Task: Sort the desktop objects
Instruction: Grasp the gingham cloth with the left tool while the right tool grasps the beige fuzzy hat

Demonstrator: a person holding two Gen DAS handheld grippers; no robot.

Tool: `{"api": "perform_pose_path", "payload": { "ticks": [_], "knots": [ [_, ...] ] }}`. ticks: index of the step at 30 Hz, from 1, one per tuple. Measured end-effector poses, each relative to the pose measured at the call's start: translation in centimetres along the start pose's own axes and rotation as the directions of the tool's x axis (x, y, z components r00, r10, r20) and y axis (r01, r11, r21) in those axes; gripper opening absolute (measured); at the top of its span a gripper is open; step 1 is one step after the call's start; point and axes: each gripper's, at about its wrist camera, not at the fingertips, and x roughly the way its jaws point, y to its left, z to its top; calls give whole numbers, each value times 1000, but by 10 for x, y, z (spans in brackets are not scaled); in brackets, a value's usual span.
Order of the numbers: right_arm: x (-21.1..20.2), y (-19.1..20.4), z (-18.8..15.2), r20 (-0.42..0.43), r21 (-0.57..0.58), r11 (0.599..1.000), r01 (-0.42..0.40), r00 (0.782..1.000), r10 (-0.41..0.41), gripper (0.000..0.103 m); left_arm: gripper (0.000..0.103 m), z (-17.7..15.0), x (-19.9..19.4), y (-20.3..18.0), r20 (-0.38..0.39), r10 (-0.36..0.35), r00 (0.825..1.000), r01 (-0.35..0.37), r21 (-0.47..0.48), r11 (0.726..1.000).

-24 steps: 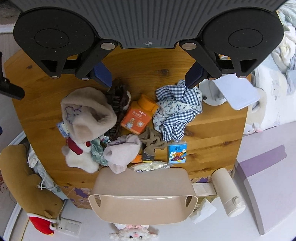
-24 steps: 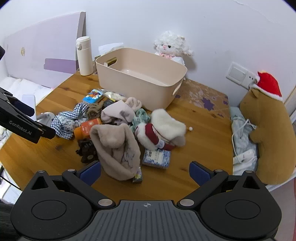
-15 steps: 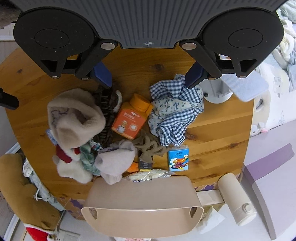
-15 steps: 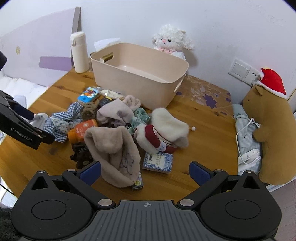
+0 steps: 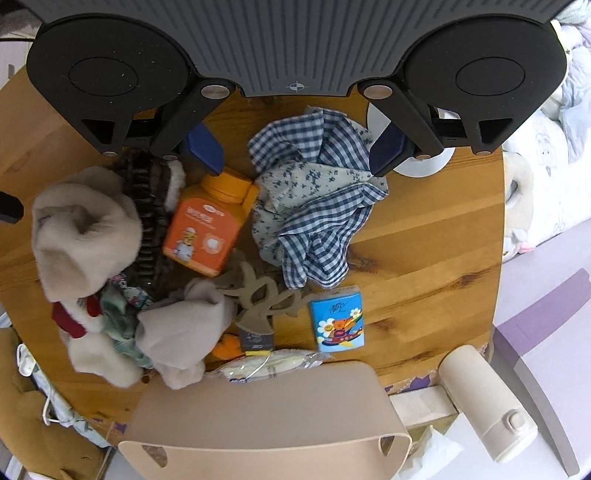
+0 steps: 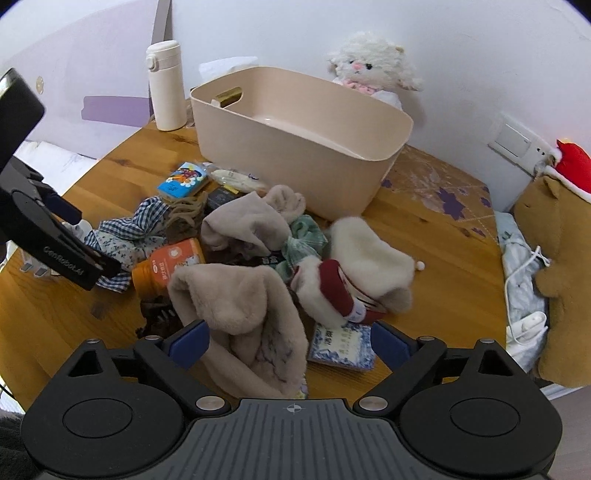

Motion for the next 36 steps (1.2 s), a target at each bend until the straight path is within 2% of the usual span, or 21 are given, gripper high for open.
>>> {"api": "perform_pose_path", "payload": {
  "ticks": [4,11,15,20,22,24,25,27,28,29,30,31,32,36],
  "knots": [
    [14,9,-2,-30,-26,1000,-13,999,12,97,87,2,14,1,-20,12,1000,-12,7,1000],
    [41,17,-10,-93,-55,998,-12,996,7,98,87,2,38,-2,-31,63,997,-61,80,995],
    [56,17,-13,-138,-52,999,-12,990,5,89,87,0,50,-3,-45,67,997,-61,109,992],
    [68,14,-15,-156,-31,1000,-6,988,1,88,87,3,60,-2,-51,53,997,-48,105,993],
    [72,12,-15,-159,-14,999,-32,987,29,83,87,6,61,-1,-56,45,997,-39,94,995],
    [75,10,-14,-165,8,999,-50,985,50,65,87,7,62,-1,-63,37,997,-31,94,995],
    [75,10,-14,-157,12,999,-52,986,53,62,86,7,62,0,-65,31,997,-25,88,996],
    [73,12,-13,-145,8,997,-72,987,72,42,79,7,62,3,-67,4,998,1,68,998],
    [72,12,-12,-139,5,997,-81,987,81,38,72,7,61,5,-67,-12,998,16,58,998],
    [71,12,-12,-136,7,996,-90,987,90,25,62,7,60,5,-65,-19,998,22,53,998],
    [71,12,-12,-134,12,995,-98,986,98,18,56,7,59,4,-61,-23,998,26,49,998],
    [71,11,-12,-132,18,995,-100,986,101,18,43,7,57,3,-57,-27,998,30,54,998],
    [70,12,-11,-129,18,994,-105,986,106,15,34,8,56,2,-56,-26,998,29,56,998],
    [65,12,-10,-104,15,993,-116,988,117,11,27,5,53,-1,-55,-19,998,22,46,999]
  ]
}}
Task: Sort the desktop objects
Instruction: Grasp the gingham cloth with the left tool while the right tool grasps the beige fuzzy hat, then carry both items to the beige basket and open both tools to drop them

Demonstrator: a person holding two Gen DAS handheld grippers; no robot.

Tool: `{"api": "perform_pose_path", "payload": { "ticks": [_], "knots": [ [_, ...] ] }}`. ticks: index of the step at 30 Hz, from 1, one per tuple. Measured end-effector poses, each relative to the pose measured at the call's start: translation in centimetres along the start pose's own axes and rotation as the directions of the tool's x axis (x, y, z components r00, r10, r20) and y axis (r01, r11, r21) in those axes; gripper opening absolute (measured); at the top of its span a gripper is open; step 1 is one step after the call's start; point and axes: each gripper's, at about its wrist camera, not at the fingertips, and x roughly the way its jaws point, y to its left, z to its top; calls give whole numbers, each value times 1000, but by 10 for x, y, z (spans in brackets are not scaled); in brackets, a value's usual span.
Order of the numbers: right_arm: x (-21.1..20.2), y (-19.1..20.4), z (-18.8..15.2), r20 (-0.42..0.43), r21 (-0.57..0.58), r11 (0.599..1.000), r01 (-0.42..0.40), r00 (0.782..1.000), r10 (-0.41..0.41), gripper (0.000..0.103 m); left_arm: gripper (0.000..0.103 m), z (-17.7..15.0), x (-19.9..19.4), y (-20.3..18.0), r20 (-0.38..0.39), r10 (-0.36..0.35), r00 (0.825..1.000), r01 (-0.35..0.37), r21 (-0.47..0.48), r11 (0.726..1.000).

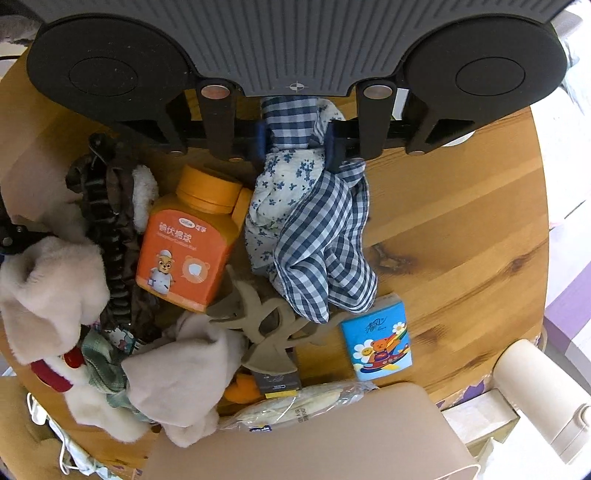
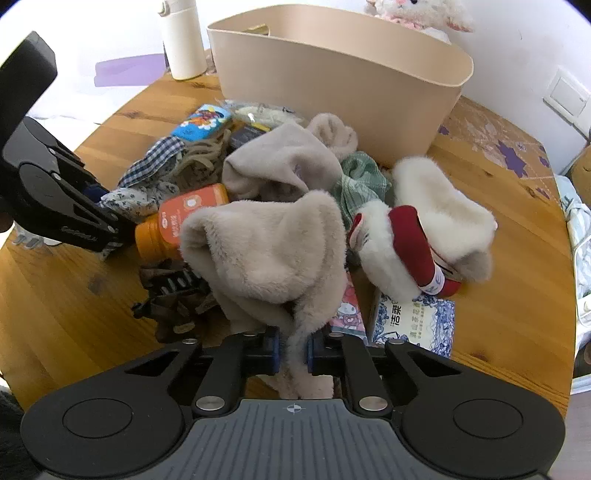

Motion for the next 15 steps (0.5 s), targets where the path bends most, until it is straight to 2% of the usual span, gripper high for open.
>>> {"api": "perform_pose_path", "payload": {
  "ticks": [1,4,15],
  "knots": [
    [-3,0,0,9,2,1000,-1,1000,1,10,25,-1,-1,1,-3,24,1000,-24,-62,998],
    [-10,-3,0,31,15,1000,-3,1000,2,10,24,-1,-7,6,7,19,1000,-18,-98,995],
    [-46,-18,16,139,37,999,-3,990,-3,10,23,-1,-43,14,64,29,998,-18,-173,985]
  ]
}}
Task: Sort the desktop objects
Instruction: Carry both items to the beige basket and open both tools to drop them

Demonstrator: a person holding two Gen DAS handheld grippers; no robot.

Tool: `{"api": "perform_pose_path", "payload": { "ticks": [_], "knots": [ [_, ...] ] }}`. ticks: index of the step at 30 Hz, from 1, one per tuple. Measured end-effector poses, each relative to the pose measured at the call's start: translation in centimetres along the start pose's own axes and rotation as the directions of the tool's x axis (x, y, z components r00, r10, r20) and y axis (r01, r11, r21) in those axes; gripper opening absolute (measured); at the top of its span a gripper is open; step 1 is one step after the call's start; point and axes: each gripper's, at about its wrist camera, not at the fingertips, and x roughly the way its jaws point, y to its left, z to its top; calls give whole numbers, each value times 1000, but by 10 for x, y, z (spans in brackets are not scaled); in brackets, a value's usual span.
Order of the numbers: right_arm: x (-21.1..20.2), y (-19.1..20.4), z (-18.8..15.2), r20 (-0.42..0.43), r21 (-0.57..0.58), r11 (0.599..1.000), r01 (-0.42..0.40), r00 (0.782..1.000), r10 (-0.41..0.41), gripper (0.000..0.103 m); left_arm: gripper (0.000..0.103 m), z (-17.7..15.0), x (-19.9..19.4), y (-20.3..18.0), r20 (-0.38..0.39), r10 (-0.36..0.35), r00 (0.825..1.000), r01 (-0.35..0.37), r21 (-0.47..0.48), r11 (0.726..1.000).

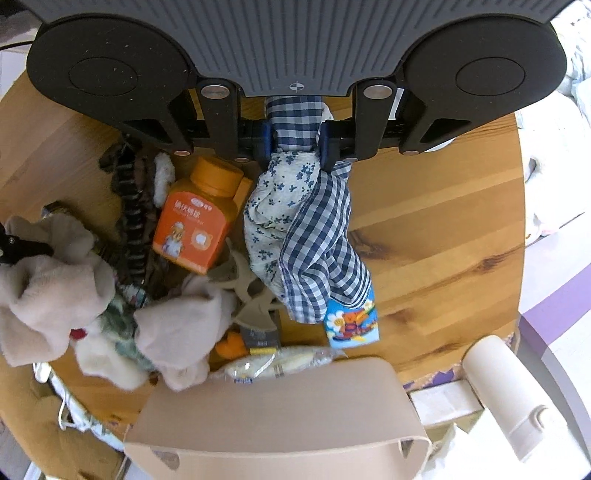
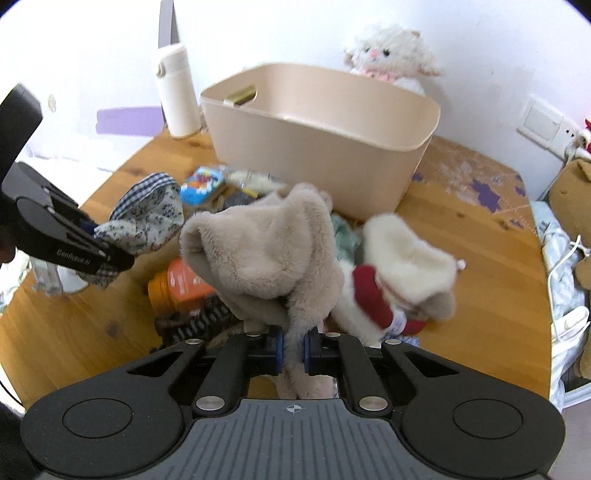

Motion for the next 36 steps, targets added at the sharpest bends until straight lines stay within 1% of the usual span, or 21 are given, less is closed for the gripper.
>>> {"api": "perform_pose_path", "payload": {
  "ticks": [5,10,12,13,20,25,28,32,34,36],
  "knots": [
    [-5,-5,15,38,-24,1000,14,999,-13,10,23,9,-19,2,44,2,999,-1,-23,1000],
    [-7,-11,31,75,-54,998,33,997,-29,10,23,27,-36,4,104,8,995,-6,-26,1000],
    [-8,-14,40,92,-63,997,43,995,-37,10,23,35,-42,5,127,11,992,-8,-30,1000],
    [-10,-16,43,101,-66,997,47,994,-40,10,23,38,-45,6,138,36,990,-29,-52,998],
    [-11,-31,74,159,-63,994,90,984,-78,10,23,69,-60,11,213,63,975,-58,-29,998],
    [-9,-41,97,193,-60,992,113,976,-100,10,23,95,-65,17,256,84,963,-83,-17,996],
    [-2,-48,110,196,-67,989,134,973,-119,10,23,111,-66,17,281,98,955,-103,2,995],
    [9,-59,126,197,-39,989,144,971,-134,10,23,131,-63,17,316,113,942,-124,16,992],
    [15,-65,135,194,-18,990,140,972,-133,10,23,142,-58,17,322,113,940,-128,25,991],
    [23,-69,144,188,-5,990,140,973,-137,10,23,153,-50,18,314,112,943,-126,24,992]
  ]
}}
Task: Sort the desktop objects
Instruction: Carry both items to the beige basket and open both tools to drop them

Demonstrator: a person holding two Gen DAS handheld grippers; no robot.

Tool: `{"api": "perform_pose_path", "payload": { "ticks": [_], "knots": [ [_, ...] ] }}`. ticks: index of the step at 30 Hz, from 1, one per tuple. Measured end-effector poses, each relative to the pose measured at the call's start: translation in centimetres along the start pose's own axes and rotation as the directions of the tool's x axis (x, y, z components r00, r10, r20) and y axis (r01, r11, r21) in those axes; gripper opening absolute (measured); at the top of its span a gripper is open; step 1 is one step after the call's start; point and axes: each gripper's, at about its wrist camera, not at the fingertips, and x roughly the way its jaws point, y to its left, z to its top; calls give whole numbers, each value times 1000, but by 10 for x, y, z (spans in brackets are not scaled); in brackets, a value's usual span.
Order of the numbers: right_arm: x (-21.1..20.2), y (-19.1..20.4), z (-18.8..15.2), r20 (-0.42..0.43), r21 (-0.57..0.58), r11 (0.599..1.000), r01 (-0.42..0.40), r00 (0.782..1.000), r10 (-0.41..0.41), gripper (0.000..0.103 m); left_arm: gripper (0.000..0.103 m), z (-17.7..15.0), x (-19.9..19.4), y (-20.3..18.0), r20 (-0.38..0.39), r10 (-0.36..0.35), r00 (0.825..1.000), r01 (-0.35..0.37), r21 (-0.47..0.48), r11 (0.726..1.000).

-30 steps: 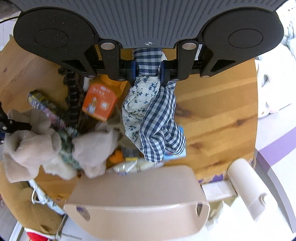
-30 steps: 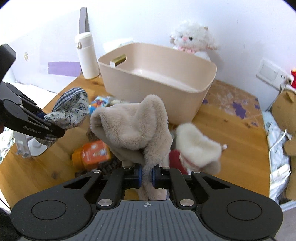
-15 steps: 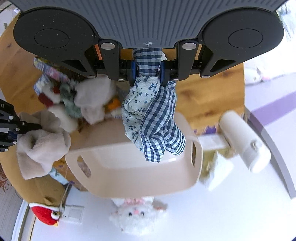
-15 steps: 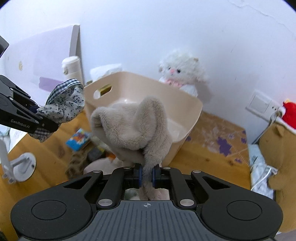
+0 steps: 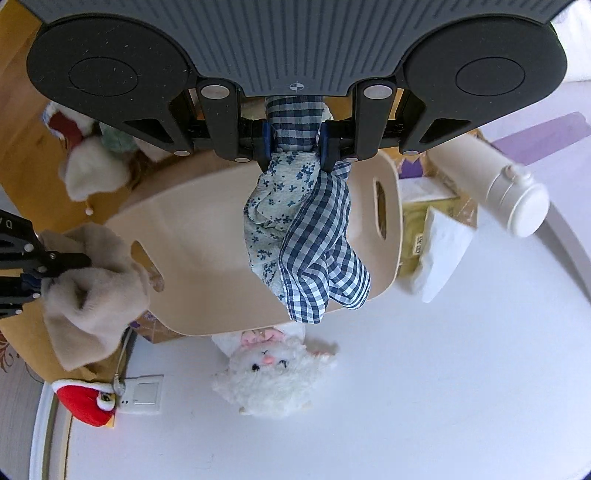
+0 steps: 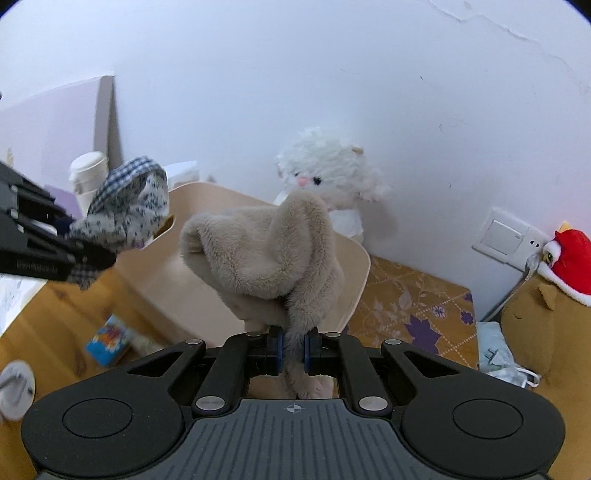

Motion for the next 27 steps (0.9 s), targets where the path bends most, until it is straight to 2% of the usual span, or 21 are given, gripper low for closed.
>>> {"api": "perform_pose_path", "payload": {
  "ticks": [8,13,16,19,20,21,24,25,26,27],
  "knots": [
    [54,-1,22,-74,36,999,11,997,-8,10,23,21,50,-1,-55,13,998,-14,-23,1000],
    [85,7,15,-157,23,1000,14,987,-10,10,23,28,81,6,-140,-17,990,-1,-125,992],
    [93,12,13,-184,8,1000,15,983,-13,10,23,27,95,2,-167,12,986,-30,-106,994],
    [95,16,13,-195,7,1000,4,981,-3,12,23,25,105,2,-201,1,980,-25,-119,993],
    [95,17,13,-197,5,1000,3,980,-2,15,24,24,107,2,-207,-2,978,-24,-122,992],
    [95,17,14,-198,4,1000,6,980,-5,28,25,24,108,1,-209,-3,978,-23,-122,992],
    [91,17,14,-181,6,1000,14,983,-12,39,34,22,106,-3,-198,12,980,-31,-95,995],
    [89,16,14,-177,11,1000,12,984,-10,41,40,22,104,-4,-191,17,981,-34,-87,996],
    [87,15,15,-174,17,1000,10,985,-7,49,48,21,102,-5,-185,18,983,-34,-85,996],
    [84,14,15,-167,24,1000,8,986,-4,58,52,20,101,-5,-179,17,984,-34,-89,995]
  ]
}}
